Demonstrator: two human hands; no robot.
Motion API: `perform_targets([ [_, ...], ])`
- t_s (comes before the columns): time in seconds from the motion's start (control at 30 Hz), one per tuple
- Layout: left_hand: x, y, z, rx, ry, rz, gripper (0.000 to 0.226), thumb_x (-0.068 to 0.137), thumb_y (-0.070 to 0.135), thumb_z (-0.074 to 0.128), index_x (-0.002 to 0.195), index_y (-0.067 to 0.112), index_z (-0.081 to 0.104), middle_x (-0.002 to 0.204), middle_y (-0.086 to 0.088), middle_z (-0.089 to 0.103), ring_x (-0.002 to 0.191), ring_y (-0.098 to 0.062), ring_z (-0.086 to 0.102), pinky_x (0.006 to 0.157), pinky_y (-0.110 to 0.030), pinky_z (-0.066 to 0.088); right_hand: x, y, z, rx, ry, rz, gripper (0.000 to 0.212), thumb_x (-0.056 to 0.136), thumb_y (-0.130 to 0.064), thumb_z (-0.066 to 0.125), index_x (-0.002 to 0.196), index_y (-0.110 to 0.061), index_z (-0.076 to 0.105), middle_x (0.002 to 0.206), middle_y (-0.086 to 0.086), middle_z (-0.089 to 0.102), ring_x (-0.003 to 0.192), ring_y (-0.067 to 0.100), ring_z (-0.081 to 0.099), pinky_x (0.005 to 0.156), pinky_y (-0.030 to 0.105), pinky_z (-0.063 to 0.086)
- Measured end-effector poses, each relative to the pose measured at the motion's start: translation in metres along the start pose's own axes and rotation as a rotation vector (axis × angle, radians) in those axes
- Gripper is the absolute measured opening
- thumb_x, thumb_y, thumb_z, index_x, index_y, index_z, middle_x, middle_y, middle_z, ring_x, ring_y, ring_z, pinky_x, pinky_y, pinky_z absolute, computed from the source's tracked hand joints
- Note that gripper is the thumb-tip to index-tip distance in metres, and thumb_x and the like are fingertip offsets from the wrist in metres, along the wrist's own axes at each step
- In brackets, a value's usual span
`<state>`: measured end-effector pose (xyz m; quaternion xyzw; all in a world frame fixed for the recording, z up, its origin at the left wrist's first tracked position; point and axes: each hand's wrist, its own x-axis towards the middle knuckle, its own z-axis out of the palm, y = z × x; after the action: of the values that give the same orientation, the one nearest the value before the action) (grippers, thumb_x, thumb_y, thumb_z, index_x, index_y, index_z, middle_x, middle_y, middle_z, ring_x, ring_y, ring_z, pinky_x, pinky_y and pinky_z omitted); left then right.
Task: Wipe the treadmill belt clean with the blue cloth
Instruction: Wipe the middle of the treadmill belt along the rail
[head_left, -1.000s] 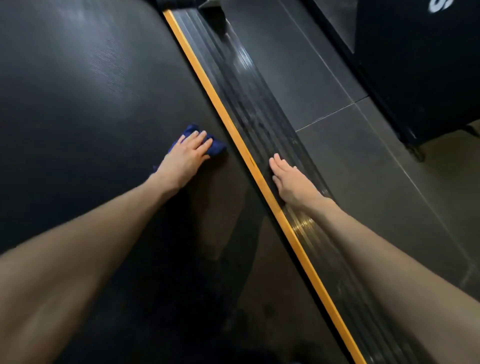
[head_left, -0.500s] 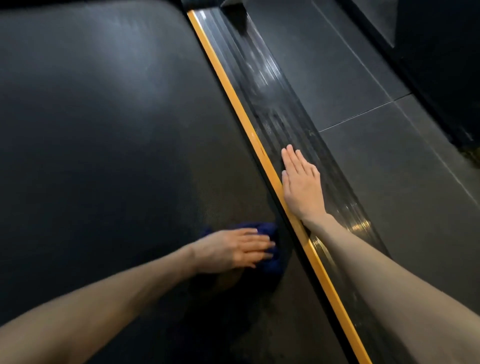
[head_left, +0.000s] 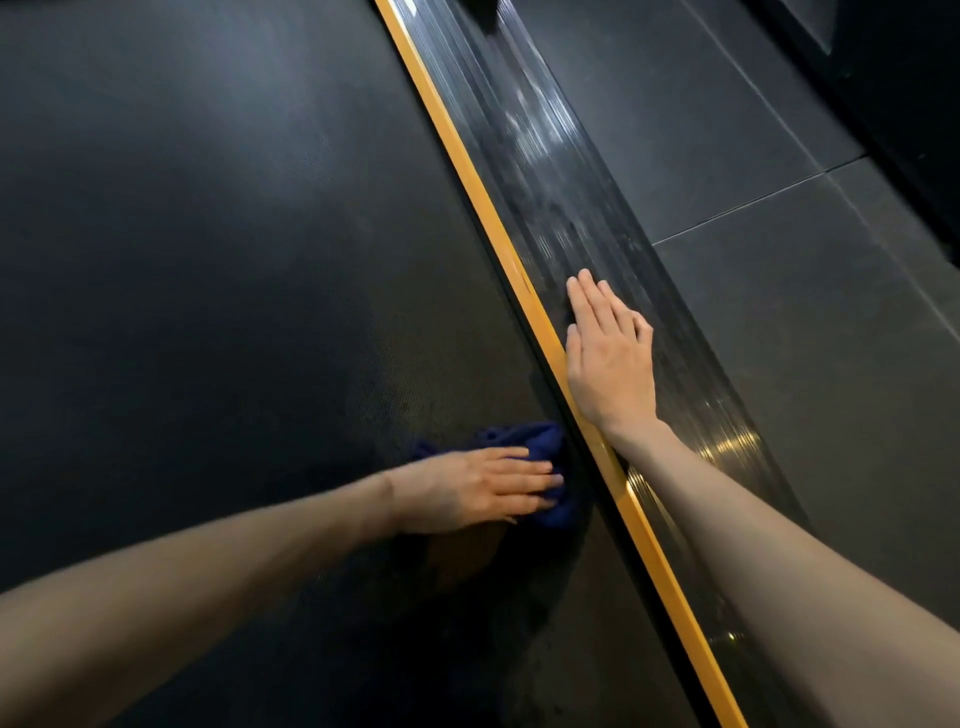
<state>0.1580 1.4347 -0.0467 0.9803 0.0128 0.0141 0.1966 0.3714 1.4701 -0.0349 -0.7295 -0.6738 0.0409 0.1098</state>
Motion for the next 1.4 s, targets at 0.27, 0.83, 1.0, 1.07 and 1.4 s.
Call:
perform_targets([
  [0.27,0.003,-0.099,-0.026,0.091,0.268,-0.644,0.044,0.092,0.01,0.054,0.135,0.009,0.046,0.145,-0.014,0.039,0.137,-0.029,0.033,0.116,-0.042,0.02,0.0,0.0,0.004,-0.012,0.015,0.0,0.048,0.1,-0.028,0.03,0.148,-0.018,0.03,0.154,0.0,0.028,0.142,0.016,0.023,0.112,0.036,0.019],
  [0.83,-0.042,-0.117,-0.06,0.083,0.387,-1.041,0.039,0.097,0.013,0.044,0.132,-0.003,0.048,0.142,-0.024,0.04,0.133,-0.04,0.036,0.112,-0.037,0.019,0.0,-0.001,0.003,0.013,0.008,0.015,0.049,0.101,-0.031,0.028,0.148,-0.02,0.028,0.155,-0.001,0.027,0.143,0.015,0.021,0.113,0.036,0.017],
  [1.0,-0.004,-0.007,0.006,0.108,0.236,-0.426,0.041,0.088,0.028,0.041,0.121,0.009,0.057,0.124,-0.017,0.06,0.117,-0.03,0.056,0.094,-0.048,0.044,-0.001,0.0,0.004,0.001,0.011,0.012,0.048,0.101,-0.029,0.031,0.148,-0.019,0.028,0.154,-0.001,0.027,0.143,0.015,0.021,0.112,0.037,0.018],
  [1.07,-0.008,0.015,0.017,0.029,0.142,-0.285,0.044,0.09,0.026,0.04,0.132,0.015,0.048,0.139,-0.009,0.049,0.132,-0.021,0.04,0.11,-0.043,0.027,-0.001,0.0,0.003,0.012,0.009,0.003,0.048,0.101,-0.029,0.029,0.148,-0.019,0.028,0.155,-0.001,0.027,0.143,0.014,0.021,0.112,0.036,0.019],
  [1.4,-0.062,-0.118,-0.036,0.168,0.467,-1.099,0.042,0.096,0.015,0.045,0.135,0.0,0.045,0.144,-0.022,0.038,0.133,-0.038,0.037,0.113,-0.038,0.016,-0.001,-0.002,0.002,0.014,0.005,0.032,0.05,0.1,-0.034,0.025,0.148,-0.02,0.029,0.155,-0.001,0.027,0.143,0.015,0.021,0.114,0.034,0.015],
])
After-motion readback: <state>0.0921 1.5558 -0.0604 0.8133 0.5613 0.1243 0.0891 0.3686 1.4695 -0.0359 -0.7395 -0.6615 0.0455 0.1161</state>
